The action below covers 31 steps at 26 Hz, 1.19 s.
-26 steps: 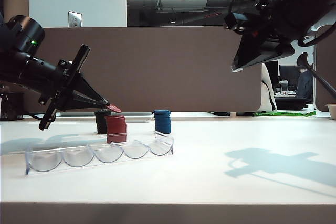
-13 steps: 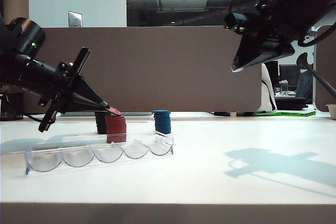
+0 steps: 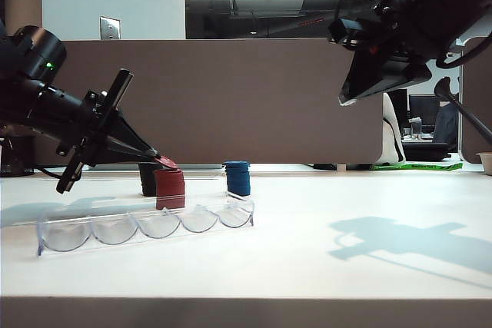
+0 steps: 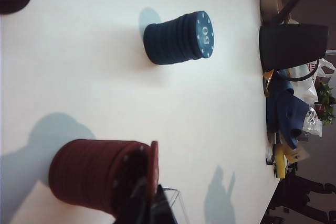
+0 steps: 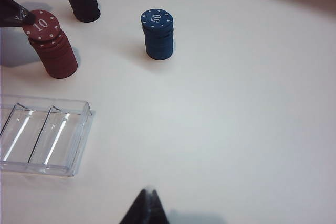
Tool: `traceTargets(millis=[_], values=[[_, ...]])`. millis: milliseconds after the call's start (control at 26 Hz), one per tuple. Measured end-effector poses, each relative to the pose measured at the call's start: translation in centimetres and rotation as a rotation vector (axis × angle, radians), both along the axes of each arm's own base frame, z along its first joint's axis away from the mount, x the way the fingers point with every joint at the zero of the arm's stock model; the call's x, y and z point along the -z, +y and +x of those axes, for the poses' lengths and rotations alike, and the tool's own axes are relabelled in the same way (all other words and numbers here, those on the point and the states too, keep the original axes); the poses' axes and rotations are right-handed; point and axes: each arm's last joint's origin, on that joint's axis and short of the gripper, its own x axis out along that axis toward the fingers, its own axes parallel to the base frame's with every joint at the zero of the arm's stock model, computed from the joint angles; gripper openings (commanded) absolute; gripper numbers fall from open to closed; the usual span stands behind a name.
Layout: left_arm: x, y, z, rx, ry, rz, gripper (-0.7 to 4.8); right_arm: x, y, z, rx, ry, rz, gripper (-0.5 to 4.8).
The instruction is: Pick up the chip in the box and place it on the pile of chips with the same color.
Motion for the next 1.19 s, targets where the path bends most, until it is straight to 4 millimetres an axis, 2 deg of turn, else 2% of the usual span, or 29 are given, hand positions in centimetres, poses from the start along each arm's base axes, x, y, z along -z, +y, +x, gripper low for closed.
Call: traceTargets(millis=[1192], values=[[-0.07, -0.04, 0.00, 0.015, -0.006, -0.012, -0.05, 0.03, -0.01, -0.01, 0.000, 0.003, -0.002, -0.06]])
